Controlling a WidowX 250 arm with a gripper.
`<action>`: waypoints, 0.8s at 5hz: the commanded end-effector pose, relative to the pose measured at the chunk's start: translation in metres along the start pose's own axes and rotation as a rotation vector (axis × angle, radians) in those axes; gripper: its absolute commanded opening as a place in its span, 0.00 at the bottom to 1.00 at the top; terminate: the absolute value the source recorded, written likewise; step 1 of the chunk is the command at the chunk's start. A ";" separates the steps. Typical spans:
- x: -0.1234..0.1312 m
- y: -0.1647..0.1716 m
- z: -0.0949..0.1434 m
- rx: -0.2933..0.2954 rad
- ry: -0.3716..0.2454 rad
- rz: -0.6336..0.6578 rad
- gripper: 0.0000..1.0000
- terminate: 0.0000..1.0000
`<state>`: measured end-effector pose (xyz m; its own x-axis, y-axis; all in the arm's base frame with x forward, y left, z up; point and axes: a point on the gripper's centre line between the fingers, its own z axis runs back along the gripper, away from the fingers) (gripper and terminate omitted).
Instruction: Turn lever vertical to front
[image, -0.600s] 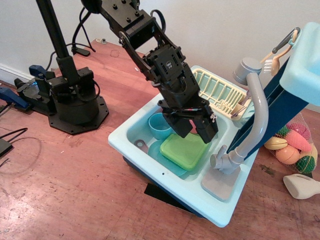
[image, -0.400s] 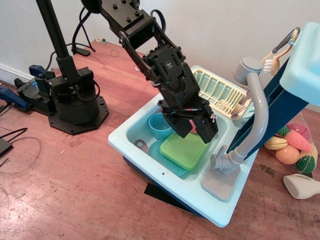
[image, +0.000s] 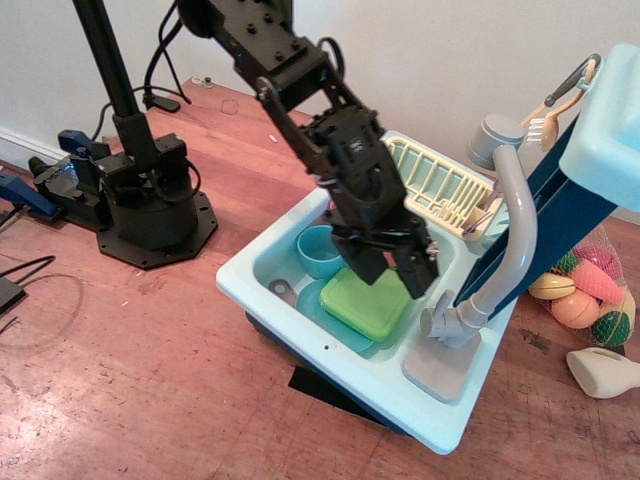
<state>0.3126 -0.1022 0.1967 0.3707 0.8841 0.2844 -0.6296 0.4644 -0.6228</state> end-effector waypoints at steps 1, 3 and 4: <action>0.015 -0.023 0.002 -0.050 -0.008 -0.038 1.00 0.00; 0.011 -0.028 0.000 -0.056 0.009 -0.050 1.00 0.00; 0.007 -0.026 -0.002 -0.011 0.063 -0.054 1.00 0.00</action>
<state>0.3274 -0.1129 0.1934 0.4803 0.8555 0.1935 -0.6767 0.5017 -0.5388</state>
